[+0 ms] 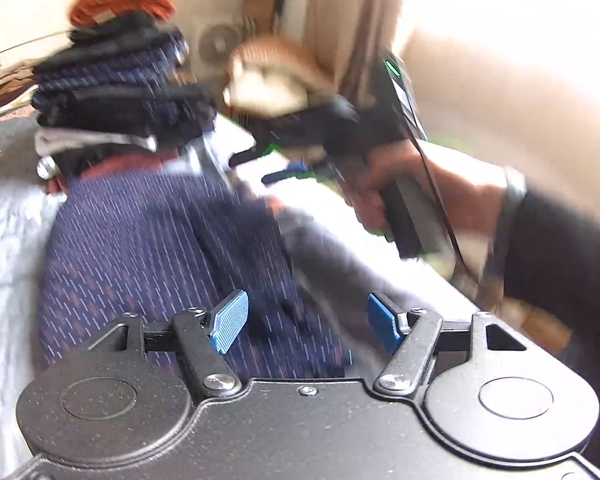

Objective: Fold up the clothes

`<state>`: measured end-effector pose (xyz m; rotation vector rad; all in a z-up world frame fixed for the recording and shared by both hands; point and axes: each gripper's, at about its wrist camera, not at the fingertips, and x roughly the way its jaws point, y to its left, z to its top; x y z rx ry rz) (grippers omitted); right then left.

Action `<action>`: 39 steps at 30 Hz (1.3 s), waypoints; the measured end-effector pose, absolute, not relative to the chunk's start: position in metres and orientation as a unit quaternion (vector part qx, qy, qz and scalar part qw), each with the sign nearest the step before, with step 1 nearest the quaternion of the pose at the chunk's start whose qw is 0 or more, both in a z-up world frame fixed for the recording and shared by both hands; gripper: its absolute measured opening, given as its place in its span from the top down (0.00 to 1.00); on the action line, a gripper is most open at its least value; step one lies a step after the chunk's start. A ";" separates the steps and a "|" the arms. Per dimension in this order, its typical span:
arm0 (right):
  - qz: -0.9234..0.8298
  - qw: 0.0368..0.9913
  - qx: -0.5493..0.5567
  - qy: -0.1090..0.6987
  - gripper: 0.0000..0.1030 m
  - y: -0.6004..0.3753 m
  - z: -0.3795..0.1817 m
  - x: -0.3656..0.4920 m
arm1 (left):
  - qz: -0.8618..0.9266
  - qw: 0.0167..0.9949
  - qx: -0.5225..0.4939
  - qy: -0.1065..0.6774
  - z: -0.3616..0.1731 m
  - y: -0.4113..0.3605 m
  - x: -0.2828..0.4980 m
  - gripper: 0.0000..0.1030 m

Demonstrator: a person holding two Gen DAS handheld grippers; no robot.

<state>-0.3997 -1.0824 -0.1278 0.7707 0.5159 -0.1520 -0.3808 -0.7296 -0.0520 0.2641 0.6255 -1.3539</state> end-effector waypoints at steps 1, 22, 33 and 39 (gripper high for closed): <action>-0.055 0.895 0.373 0.238 0.50 -1.080 -0.119 -0.402 | -0.624 0.719 0.095 0.290 -0.047 -0.729 -0.372 0.36; 0.053 0.903 0.312 0.291 0.17 -1.001 -0.114 -0.393 | -0.608 0.707 0.035 0.361 -0.057 -0.720 -0.257 0.00; 0.029 0.906 0.335 0.257 0.00 -0.988 -0.106 -0.411 | -0.670 0.649 -0.009 0.360 -0.050 -0.689 -0.251 0.00; 0.045 0.913 0.305 0.266 0.00 -0.974 -0.094 -0.420 | -0.671 0.662 0.018 0.335 -0.048 -0.684 -0.255 0.00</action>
